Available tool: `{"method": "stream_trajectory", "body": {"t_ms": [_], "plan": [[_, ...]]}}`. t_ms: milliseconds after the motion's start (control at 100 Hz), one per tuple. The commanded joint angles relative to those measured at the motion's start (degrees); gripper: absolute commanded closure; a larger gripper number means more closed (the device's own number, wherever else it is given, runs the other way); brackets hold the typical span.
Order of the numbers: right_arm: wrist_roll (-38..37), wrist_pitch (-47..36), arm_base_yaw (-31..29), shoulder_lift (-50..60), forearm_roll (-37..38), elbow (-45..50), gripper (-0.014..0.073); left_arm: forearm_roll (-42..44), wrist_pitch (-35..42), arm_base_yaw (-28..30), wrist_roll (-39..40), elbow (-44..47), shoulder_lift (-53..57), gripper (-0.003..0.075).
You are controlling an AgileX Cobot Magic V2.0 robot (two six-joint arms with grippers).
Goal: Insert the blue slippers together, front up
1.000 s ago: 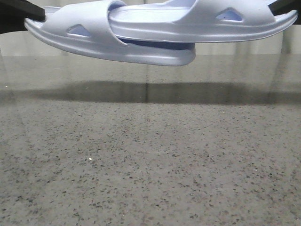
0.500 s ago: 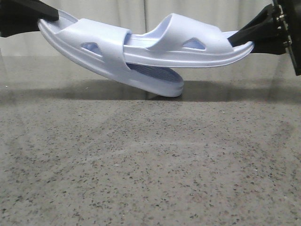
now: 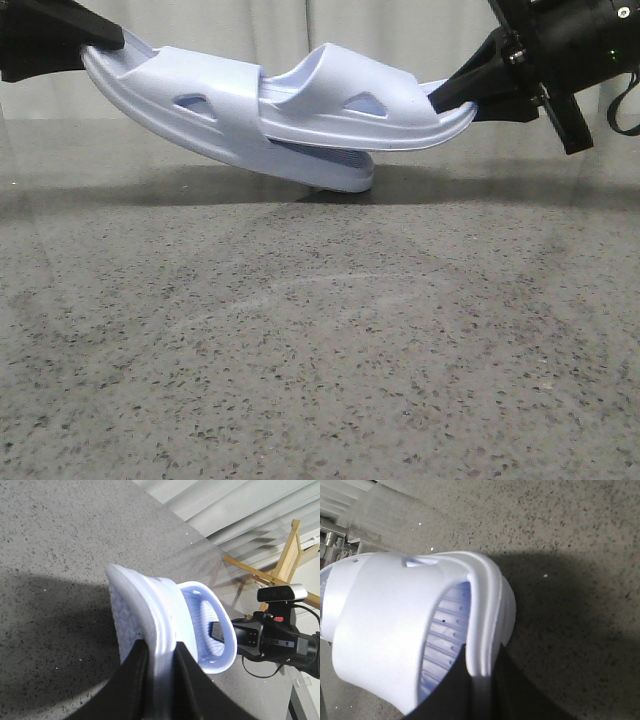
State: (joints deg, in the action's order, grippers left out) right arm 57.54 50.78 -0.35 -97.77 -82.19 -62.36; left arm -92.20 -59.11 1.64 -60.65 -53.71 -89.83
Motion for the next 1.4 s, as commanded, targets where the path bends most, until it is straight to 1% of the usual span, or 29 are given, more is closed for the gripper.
{"method": "stream_trajectory", "body": {"t_ms": [0, 60, 160, 210, 280, 380, 460, 590, 710, 850, 950, 1000, 1070, 1140, 1190, 1260, 1310, 1390], "plan": [[0.74, 11.16, 2.00, 2.47, -4.42, -2.50, 0.0676, -2.80, -13.07, -1.85, 0.57, -1.22, 2.39, 0.0705], [0.74, 12.02, 1.39, 2.47, -3.63, -2.50, 0.0615, -2.80, -12.97, -1.24, 0.57, -1.22, 2.39, 0.0705], [0.74, 13.88, -0.17, 2.47, -2.62, -2.50, 0.0454, -2.49, -12.69, 0.32, 0.57, -1.22, 2.39, 0.0705], [0.74, 15.41, -1.33, 2.47, -2.53, -2.50, 0.0391, -2.25, -12.36, 1.33, 0.57, -1.22, 2.39, 0.0705], [0.74, 17.81, -3.19, 2.47, -2.41, -2.50, 0.0344, -2.13, -11.81, 2.81, 0.57, -1.22, 2.39, 0.0705], [0.74, 21.37, -6.43, 2.47, -2.33, -2.50, 0.0342, -1.58, -10.11, 4.65, 0.57, -1.22, 2.39, 0.0705], [0.74, 24.07, -8.85, 2.47, -2.33, -2.50, 0.0342, -0.24, -7.67, 4.92, 0.61, -1.22, 2.39, 0.0705], [0.40, 24.28, -11.85, 2.58, -1.57, -2.50, 0.0342, 0.89, -3.75, 4.11, 0.61, -0.29, 2.39, 0.0705], [0.40, 24.28, -12.81, 2.58, -1.35, -2.50, 0.0342, 1.17, -0.22, 2.35, -1.03, 0.84, 2.39, 0.0705], [0.40, 24.28, -12.81, 2.58, -1.35, -2.50, 0.0342, 3.62, 3.63, -0.10, -1.65, 1.01, 2.39, 0.0704], [0.40, 24.28, -12.81, 2.58, -1.35, -2.50, 0.0342, 5.59, 6.23, -0.79, -2.80, 1.01, 2.39, 0.0696], [0.40, 24.28, -12.81, 2.58, -1.35, -2.50, 0.0342, 6.46, 7.38, -0.79, -3.25, 1.01, 2.39, 0.0669], [0.40, 24.28, -12.81, 2.58, -1.35, -2.50, 0.0342, 8.13, 8.08, -0.79, -4.97, 1.01, 2.39, 0.0597], [0.40, 24.28, -12.81, 2.58, -1.35, -2.50, 0.0342, 9.10, 8.34, -0.79, -6.09, 1.01, 2.39, 0.0484], [0.40, 24.28, -12.81, 2.58, -1.35, -2.50, 0.0342, 9.50, 8.42, -0.79, -7.08, 1.01, 2.39, 0.0372], [0.40, 24.28, -12.81, 2.58, -1.35, -2.50, 0.0342, 9.80, 8.77, -0.79, -7.08, 0.88, 2.39, 0.0256], [0.40, 24.28, -12.81, 2.58, -1.35, -2.50, 0.0345, 10.54, 8.66, -0.79, -7.08, 0.25, 2.39, 0.0223], [0.40, 24.28, -13.00, 2.58, -1.35, -2.50, 0.0351, 12.26, 7.06, -0.79, -7.08, -1.87, 2.39, 0.0230]]}}
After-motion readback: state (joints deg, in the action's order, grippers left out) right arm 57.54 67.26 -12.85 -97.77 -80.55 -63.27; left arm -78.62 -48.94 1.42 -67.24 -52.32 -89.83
